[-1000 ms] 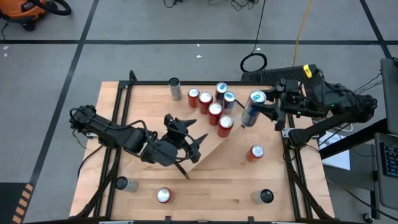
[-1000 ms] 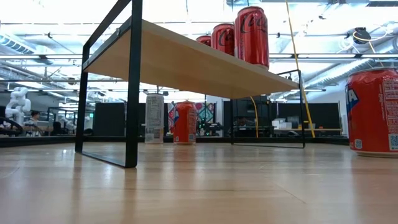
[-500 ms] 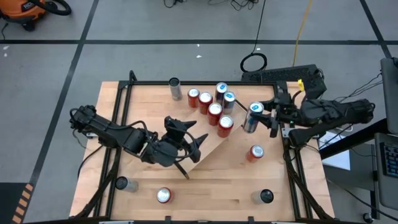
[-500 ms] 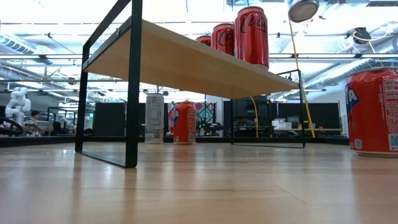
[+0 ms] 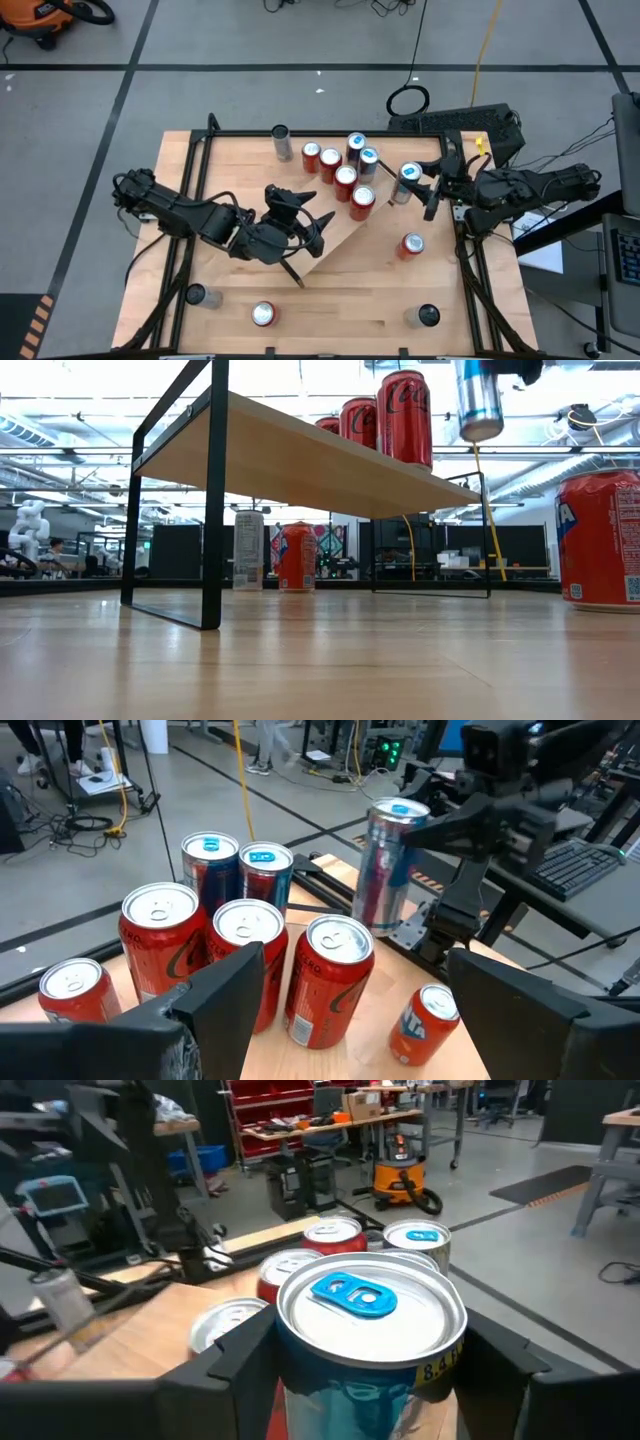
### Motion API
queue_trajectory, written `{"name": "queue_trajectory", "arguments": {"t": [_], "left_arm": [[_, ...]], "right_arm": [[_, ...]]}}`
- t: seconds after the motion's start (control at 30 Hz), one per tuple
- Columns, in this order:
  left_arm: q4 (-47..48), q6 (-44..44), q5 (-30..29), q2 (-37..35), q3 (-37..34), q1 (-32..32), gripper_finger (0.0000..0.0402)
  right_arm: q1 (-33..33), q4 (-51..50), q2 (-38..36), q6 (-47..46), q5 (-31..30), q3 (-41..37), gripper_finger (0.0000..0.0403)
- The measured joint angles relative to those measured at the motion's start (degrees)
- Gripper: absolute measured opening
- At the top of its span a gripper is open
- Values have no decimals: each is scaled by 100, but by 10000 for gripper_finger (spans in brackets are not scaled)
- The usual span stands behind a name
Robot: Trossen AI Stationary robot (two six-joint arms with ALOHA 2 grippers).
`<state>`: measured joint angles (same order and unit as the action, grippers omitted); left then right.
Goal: Place canned beverage on shelf
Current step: Put the blue soda can on the shelf
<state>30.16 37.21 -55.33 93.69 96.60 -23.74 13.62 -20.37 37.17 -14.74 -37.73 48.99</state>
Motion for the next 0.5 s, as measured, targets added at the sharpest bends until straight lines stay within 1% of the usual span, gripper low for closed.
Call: {"name": "queue_trajectory", "arguments": {"t": [0.3,0.5], "left_arm": [[4,0,2,3,0,42,313],[8,0,0,4,0,53,313]], "right_arm": [[-352,1095,24,208,4,-652,212],[-624,1291,177,199,33,-835,212]]}}
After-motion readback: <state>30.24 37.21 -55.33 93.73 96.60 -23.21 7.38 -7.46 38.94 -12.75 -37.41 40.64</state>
